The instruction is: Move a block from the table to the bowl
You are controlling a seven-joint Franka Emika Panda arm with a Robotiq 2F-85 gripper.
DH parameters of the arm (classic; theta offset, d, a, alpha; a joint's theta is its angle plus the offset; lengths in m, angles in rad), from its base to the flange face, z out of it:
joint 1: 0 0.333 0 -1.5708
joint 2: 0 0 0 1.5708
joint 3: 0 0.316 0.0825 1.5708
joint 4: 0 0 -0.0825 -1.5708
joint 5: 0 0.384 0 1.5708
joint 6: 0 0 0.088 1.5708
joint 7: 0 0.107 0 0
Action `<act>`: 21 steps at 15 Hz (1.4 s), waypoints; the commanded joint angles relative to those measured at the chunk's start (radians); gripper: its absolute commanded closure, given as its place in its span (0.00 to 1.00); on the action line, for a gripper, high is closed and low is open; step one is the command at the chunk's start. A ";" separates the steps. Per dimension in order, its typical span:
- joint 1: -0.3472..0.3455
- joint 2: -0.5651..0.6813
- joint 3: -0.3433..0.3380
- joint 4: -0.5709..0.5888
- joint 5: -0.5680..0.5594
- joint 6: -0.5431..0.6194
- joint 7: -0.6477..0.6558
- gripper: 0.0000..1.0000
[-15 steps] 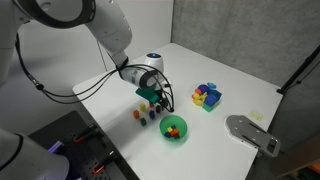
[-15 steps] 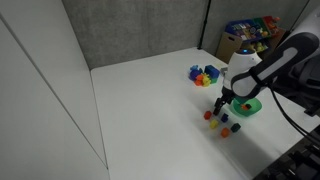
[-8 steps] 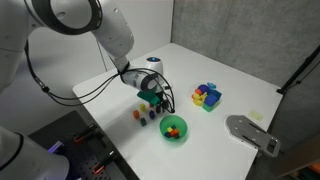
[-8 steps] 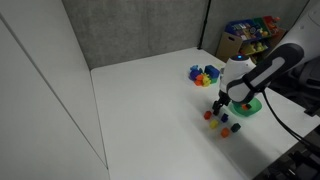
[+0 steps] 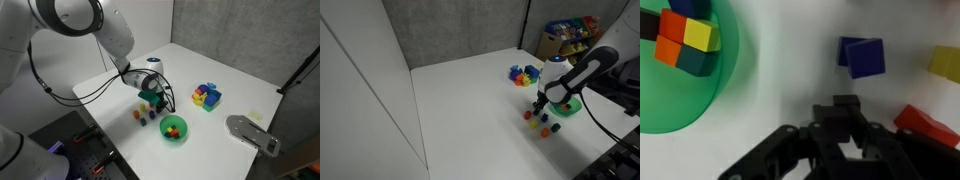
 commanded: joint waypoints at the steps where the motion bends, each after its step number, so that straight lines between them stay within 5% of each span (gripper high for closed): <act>1: 0.020 -0.010 -0.032 0.012 -0.025 -0.024 0.058 0.93; 11: 0.006 -0.214 -0.110 -0.004 -0.078 -0.293 0.117 0.90; 19: -0.062 -0.232 -0.154 -0.015 -0.212 -0.398 0.225 0.90; 20: -0.069 -0.235 -0.153 -0.021 -0.218 -0.408 0.228 0.84; 21: -0.079 -0.244 -0.148 -0.029 -0.219 -0.417 0.221 0.46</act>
